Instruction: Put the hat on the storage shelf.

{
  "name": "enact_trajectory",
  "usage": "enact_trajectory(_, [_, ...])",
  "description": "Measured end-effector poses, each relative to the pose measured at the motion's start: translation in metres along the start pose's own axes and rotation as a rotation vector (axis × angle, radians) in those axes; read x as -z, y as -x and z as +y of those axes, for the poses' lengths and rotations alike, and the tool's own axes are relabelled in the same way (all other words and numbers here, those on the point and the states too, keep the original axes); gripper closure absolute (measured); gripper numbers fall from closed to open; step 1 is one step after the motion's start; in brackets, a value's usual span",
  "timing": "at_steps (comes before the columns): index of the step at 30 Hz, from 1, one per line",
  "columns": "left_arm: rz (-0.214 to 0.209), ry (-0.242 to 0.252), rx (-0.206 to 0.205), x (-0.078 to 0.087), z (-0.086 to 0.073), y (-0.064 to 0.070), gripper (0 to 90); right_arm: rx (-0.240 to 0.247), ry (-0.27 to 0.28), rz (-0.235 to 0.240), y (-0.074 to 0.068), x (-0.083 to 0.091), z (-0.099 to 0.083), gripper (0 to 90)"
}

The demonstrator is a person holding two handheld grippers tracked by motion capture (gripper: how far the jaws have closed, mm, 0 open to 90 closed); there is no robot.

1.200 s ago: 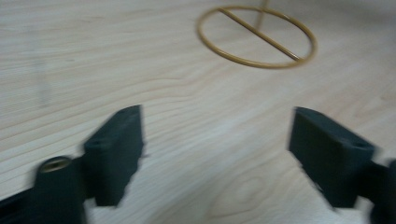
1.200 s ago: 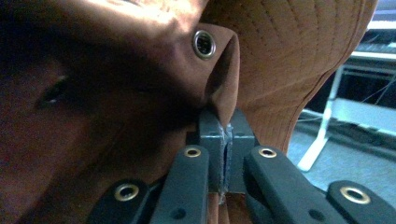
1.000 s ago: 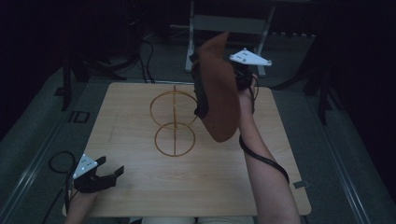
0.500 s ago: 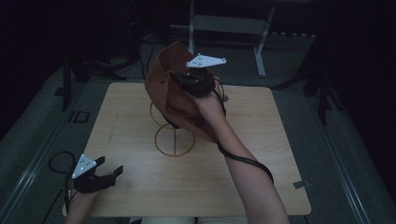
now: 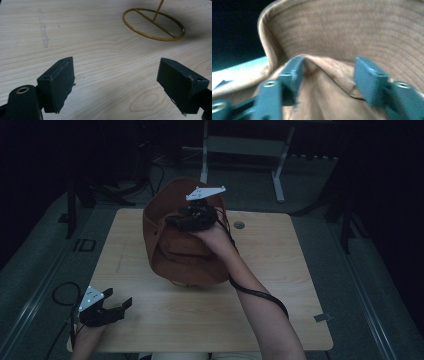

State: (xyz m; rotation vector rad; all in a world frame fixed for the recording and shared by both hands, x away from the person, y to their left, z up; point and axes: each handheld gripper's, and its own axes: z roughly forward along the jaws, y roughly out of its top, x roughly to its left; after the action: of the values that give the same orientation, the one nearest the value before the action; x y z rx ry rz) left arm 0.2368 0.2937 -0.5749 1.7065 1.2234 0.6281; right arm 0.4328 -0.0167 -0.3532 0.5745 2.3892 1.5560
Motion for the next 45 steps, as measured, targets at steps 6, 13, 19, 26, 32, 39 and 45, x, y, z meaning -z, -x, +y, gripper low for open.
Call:
enact_trajectory(6, [0.01,0.024,0.017,0.001,-0.002,-0.002,14.9,-0.014,0.038,-0.026,-0.001,0.014,-0.002,29.0])
enact_trajectory(13, [0.002,0.012,0.008,-0.002,-0.003,-0.001,15.0,-0.038,0.051,-0.018,0.008,0.034,-0.01,21.0])
enact_trajectory(19, [0.004,0.013,0.006,-0.003,-0.002,-0.001,14.9,-0.039,0.054,-0.033,0.015,0.049,-0.024,14.7])
enact_trajectory(26, [0.002,0.006,0.004,-0.004,-0.003,0.0,15.0,-0.014,0.035,-0.037,0.021,0.064,-0.043,15.0])
enact_trajectory(32, [-0.005,0.006,0.002,-0.005,-0.003,0.003,15.0,-0.022,0.01,-0.069,0.028,0.083,-0.063,15.0])
enact_trajectory(39, [-0.004,0.008,0.004,-0.005,-0.003,0.003,15.0,-0.045,0.012,-0.1,0.037,0.103,-0.09,15.1])
enact_trajectory(45, [-0.007,0.009,0.006,-0.004,-0.004,0.002,15.0,-0.087,0.024,-0.127,0.045,0.119,-0.121,15.4])
